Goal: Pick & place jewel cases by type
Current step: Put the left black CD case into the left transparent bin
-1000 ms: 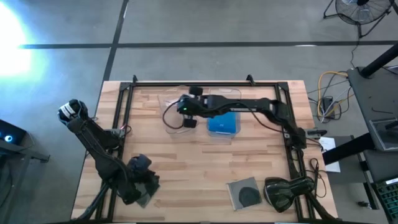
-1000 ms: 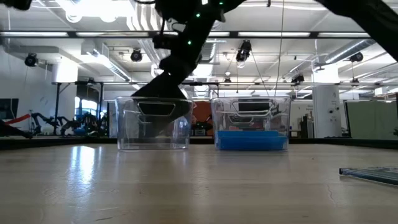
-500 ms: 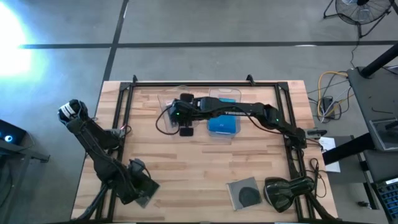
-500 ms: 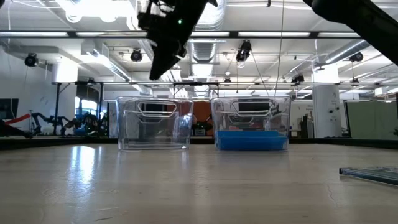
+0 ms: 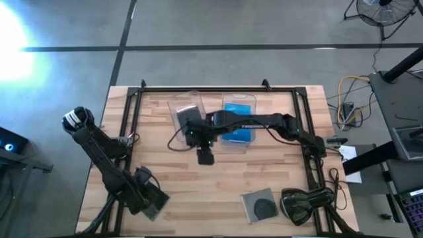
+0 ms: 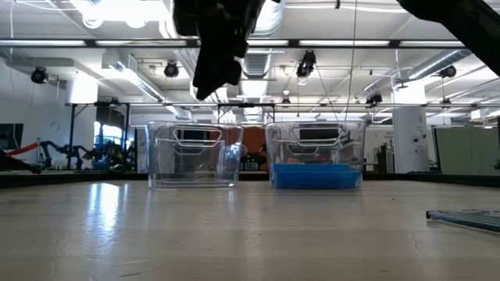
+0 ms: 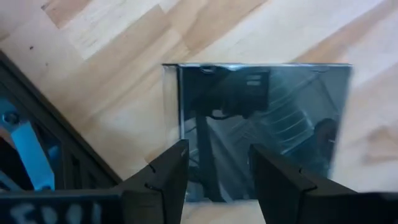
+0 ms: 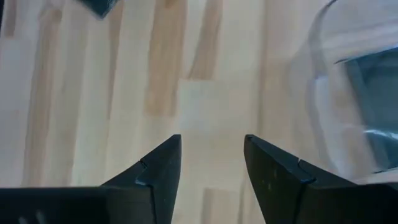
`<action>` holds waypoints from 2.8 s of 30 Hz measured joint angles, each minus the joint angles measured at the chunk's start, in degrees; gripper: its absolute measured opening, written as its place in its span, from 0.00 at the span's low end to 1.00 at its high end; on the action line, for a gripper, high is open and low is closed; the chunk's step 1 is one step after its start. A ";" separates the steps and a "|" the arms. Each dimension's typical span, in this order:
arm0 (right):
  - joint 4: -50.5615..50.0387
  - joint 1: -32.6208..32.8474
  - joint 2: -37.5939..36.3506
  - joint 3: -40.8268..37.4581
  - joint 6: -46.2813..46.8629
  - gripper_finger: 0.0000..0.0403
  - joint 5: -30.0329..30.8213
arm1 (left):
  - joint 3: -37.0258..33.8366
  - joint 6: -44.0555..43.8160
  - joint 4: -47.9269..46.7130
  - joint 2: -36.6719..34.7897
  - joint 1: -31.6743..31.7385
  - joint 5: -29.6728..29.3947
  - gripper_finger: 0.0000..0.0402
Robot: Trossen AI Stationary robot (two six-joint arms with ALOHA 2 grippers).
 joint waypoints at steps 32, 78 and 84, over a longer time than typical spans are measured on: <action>4.82 8.57 -10.61 -6.01 29.64 0.33 11.43 | -5.64 6.70 28.76 12.25 10.92 -45.93 0.37; 57.70 10.13 -11.27 -55.90 67.26 0.33 -7.06 | -11.80 9.83 54.18 11.82 10.49 -13.24 0.37; 57.57 10.10 -10.82 -55.88 68.35 0.33 -7.07 | -5.12 14.90 54.07 17.98 11.80 -13.18 0.37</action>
